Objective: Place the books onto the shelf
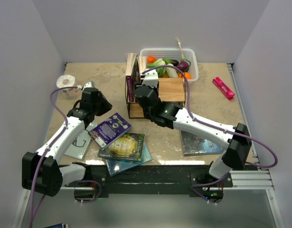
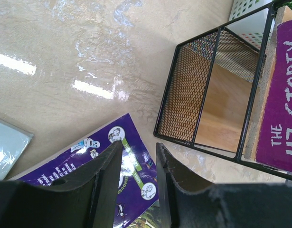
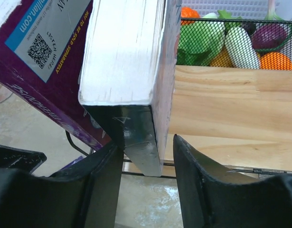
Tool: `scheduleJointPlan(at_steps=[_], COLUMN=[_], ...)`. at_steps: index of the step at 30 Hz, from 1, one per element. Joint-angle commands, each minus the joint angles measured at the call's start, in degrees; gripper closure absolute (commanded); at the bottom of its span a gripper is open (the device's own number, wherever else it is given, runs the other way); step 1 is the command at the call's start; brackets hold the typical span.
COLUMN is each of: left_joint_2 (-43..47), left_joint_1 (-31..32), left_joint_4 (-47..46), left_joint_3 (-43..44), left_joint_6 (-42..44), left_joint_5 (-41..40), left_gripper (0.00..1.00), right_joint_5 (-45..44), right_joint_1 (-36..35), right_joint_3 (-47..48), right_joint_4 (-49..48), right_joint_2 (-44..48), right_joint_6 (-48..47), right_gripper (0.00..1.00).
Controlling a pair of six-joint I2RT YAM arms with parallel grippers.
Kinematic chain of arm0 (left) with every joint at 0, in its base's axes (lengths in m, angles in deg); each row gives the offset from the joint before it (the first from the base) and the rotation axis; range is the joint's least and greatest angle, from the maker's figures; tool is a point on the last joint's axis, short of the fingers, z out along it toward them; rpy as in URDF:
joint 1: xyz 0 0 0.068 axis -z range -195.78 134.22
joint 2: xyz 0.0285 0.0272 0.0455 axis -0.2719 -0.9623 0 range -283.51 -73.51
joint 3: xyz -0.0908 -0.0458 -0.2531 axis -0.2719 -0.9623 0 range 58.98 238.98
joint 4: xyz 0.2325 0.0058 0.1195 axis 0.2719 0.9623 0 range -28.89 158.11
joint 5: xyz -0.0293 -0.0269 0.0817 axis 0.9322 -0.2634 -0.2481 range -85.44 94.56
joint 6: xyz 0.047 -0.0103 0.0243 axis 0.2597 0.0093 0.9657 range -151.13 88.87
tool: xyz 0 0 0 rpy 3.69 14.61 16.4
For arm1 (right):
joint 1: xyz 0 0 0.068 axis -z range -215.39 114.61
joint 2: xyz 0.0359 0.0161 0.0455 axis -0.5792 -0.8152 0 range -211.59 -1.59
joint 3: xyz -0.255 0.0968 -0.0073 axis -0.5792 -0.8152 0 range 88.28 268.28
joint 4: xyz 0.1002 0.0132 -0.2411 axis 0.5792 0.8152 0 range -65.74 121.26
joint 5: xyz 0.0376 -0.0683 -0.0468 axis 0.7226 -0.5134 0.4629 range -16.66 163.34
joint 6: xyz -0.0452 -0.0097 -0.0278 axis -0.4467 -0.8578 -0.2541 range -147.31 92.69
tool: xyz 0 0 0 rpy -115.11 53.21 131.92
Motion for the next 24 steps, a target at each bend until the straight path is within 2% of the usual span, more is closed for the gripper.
scheduleJointPlan(at_steps=[1, 7, 11, 18, 19, 20, 21, 23, 24], left_joint_2=[0.20, -0.07, -0.15, -0.33, -0.42, -0.51, -0.86, -1.47, -2.26], left_joint_1=[-0.49, -0.49, -0.49, -0.57, -0.57, -0.57, -0.57, -0.57, -0.57], left_joint_4=[-1.31, -0.78, -0.17, 0.71, 0.71, 0.71, 0.45, 0.10, -0.25], left_joint_3=[0.64, 1.70, 2.40, 3.63, 3.89, 4.07, 4.24, 4.95, 5.38], left_joint_6=[0.48, 0.66, 0.66, 1.18, 1.10, 1.10, 0.84, 0.48, 0.22], left_joint_5=[0.14, 0.05, 0.05, -0.48, -0.48, -0.56, -0.56, -0.04, 0.22], left_gripper=[0.61, 0.60, 0.60, 0.60, 0.60, 0.60, 0.60, 0.60, 0.60], right_joint_5=[-0.41, 1.17, 3.19, 5.57, 5.31, 4.87, 4.87, 5.48, 6.61], right_joint_1=[-0.23, -0.23, -0.23, -0.15, -0.15, 0.12, 0.99, 2.31, 3.79], right_joint_3=[1.13, -0.27, -2.29, -8.35, -8.71, -8.97, -8.97, -8.80, -8.28], right_joint_4=[0.97, 0.98, 0.54, -1.22, -0.61, -0.17, 0.79, 4.04, 5.09], right_joint_2=[4.33, 7.84, 11.26, 21.03, 21.64, 22.00, 22.17, 21.48, 19.91], right_joint_6=[0.72, -0.42, -1.91, -3.94, -3.77, -3.42, -1.50, 0.71, 3.07], right_gripper=[0.46, 0.34, 0.23, 0.21, 0.25, 0.33, 0.54, 0.78, 0.87])
